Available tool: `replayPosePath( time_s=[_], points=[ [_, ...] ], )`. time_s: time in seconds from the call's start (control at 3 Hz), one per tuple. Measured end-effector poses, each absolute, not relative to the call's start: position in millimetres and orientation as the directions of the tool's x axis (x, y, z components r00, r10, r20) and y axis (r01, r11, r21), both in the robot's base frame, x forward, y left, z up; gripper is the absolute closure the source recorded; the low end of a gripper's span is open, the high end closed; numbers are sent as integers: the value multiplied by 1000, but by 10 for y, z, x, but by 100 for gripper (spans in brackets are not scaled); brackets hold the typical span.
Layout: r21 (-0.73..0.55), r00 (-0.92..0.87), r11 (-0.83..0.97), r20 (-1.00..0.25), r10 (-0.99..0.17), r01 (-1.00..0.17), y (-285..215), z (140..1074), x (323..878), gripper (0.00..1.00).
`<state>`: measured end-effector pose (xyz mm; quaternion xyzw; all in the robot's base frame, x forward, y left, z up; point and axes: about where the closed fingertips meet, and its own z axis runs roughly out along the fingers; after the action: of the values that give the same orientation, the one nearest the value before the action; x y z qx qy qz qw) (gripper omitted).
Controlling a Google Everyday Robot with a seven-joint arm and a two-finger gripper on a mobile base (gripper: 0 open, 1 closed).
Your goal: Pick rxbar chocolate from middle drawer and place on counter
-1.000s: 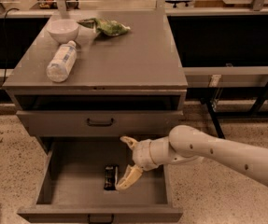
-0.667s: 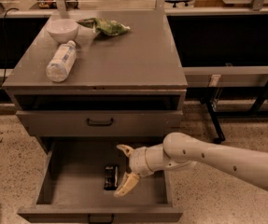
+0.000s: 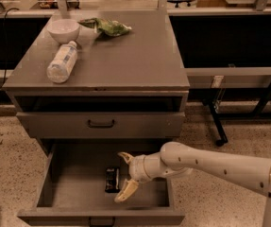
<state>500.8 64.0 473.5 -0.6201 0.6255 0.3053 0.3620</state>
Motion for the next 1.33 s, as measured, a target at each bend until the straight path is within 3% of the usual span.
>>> replayPosePath(
  time_s=[0.67, 1.33],
  points=[
    [-124, 86, 27, -812, -577, -992, 674, 4231, 5364, 0],
    [-100, 86, -6, -818, -569, -995, 926, 3751, 5460, 0]
  ],
)
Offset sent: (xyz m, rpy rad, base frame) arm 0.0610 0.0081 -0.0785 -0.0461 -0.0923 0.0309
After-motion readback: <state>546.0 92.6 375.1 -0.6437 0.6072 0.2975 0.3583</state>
